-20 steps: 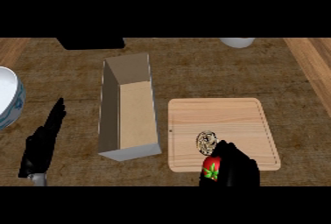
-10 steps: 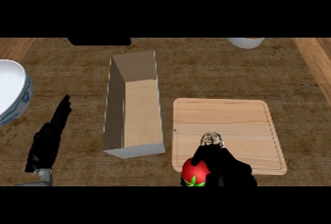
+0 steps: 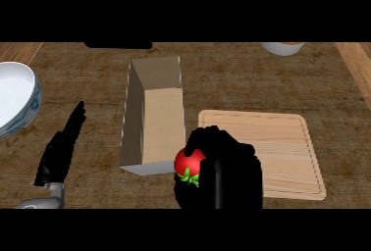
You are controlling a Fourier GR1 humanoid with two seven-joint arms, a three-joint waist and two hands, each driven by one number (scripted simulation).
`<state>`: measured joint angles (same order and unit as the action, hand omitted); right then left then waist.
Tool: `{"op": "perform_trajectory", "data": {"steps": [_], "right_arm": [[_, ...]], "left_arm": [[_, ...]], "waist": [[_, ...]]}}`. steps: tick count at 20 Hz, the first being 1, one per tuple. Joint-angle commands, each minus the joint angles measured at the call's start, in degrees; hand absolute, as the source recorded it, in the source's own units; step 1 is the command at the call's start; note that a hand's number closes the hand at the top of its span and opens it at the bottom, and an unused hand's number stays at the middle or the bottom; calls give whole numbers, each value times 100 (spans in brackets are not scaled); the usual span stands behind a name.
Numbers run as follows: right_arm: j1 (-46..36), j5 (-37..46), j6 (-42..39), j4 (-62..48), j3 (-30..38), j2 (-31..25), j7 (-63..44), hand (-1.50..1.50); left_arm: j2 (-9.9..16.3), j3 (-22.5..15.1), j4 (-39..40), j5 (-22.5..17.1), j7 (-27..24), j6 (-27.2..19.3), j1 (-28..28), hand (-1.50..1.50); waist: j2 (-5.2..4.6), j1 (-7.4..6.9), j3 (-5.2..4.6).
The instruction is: Pick the tomato from the cutting board and place it in the cardboard box
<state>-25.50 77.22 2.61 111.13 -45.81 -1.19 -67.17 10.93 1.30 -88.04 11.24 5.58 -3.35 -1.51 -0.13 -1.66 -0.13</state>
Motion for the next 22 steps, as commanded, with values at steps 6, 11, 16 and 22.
{"op": "perform_trajectory", "data": {"steps": [6, 11, 16, 22], "right_arm": [[-1826, -1617, 283, -1732, 1108, 115, -1021, 150], [-2199, -2161, 1048, -3255, 1233, 116, -751, 150], [-2702, -2727, 1418, -4523, 1650, 116, -287, 150], [-2777, -3247, 2566, -5456, 1457, 116, -10, -150]], "left_arm": [[44, 35, 126, -123, -183, 194, -18, 0], [-73, -69, 109, 97, -309, -23, -24, 0], [-27, -21, 87, 31, -120, 65, -166, 0], [-103, -100, 88, 31, 5, 107, -231, 0]], "waist": [[-27, -105, 1], [-60, -214, 3], [-66, -219, 8], [-75, -264, 12]]}}
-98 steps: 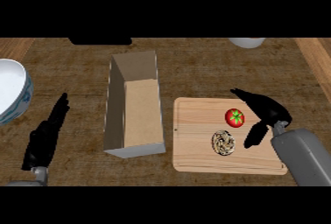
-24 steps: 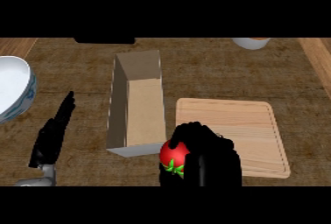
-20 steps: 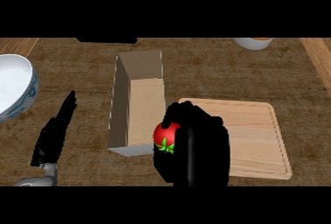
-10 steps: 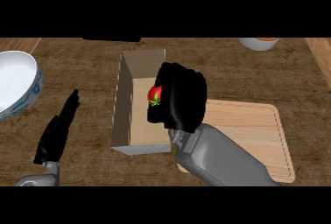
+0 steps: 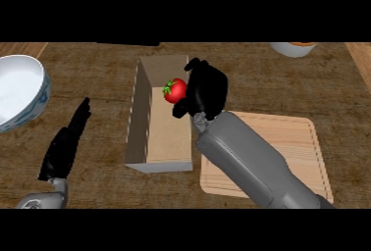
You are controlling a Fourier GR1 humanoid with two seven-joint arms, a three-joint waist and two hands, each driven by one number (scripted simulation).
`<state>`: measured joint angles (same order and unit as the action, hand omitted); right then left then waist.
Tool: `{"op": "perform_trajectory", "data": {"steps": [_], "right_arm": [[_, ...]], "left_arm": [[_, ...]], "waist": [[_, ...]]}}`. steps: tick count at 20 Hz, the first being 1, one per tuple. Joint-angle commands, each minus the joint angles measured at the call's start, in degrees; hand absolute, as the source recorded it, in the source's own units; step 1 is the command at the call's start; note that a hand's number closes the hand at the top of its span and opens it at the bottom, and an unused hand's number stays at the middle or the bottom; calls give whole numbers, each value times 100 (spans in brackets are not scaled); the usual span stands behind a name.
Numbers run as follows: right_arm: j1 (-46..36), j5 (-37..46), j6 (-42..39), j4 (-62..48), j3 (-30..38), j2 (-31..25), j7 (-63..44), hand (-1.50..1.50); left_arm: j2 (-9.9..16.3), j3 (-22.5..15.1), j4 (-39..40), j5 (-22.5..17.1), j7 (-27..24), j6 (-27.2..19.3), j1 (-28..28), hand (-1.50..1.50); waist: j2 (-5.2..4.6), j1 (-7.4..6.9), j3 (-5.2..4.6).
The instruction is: Pick the tomato from the cutting board and place it in the cardboard box
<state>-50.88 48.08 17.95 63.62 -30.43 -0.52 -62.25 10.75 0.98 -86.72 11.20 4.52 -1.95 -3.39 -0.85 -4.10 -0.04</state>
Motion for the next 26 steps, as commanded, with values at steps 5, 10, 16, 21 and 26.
{"op": "perform_trajectory", "data": {"steps": [5, 10, 16, 21, 26], "right_arm": [[-519, -638, 2095, -1152, 96, 50, 61, -150], [-338, -128, 3557, -973, 320, 50, 138, -150], [98, -303, 4650, -301, 829, 51, 680, -150], [937, 329, 4746, 599, 1096, -215, 374, -150], [2483, 721, 4549, 2400, 1169, -453, 316, -150]], "left_arm": [[-12, 82, 53, -72, 100, 25, -156, 0], [64, 128, -66, -97, 42, 75, 85, 0], [-56, 79, -64, 117, -37, -183, 304, 0], [1, 257, 72, 70, -56, -221, 260, 0], [-81, 247, -147, 16, 19, -231, 520, 0]], "waist": [[-24, -54, 3], [45, 132, 5], [73, 338, 10], [150, 630, 3], [170, 674, 3]]}}
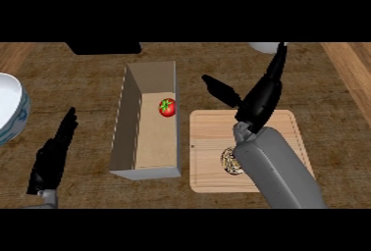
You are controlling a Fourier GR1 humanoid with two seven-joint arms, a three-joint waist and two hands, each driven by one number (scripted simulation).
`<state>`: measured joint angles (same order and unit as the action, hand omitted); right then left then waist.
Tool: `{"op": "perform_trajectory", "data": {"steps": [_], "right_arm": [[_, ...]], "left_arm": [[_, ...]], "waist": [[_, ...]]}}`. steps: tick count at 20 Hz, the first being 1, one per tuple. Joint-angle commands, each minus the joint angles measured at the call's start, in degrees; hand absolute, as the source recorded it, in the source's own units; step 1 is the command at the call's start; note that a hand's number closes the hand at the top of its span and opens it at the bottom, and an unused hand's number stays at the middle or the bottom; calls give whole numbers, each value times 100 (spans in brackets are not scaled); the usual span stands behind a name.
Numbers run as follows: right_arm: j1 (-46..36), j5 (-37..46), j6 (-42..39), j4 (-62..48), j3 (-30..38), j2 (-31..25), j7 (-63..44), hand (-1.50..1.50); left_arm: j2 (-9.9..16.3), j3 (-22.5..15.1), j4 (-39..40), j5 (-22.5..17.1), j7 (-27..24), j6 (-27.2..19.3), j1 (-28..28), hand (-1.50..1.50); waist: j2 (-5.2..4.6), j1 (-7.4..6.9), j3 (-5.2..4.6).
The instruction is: Pick the tomato from the cutting board and place it in the cardboard box
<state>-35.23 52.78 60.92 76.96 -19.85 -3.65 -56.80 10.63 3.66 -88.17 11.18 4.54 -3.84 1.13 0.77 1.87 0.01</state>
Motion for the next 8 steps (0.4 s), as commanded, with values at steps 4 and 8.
{"op": "perform_trajectory", "data": {"steps": [4, 8], "right_arm": [[2323, 33, -241, 2869, -129, -805, -74, -150], [3394, -385, -446, 4223, -252, -1531, 111, -150]], "left_arm": [[11, -36, -135, 36, 15, 47, 149, 0], [94, 86, -261, -116, -54, 192, 222, 0]], "waist": [[10, 106, 0], [-44, -66, 1]]}}
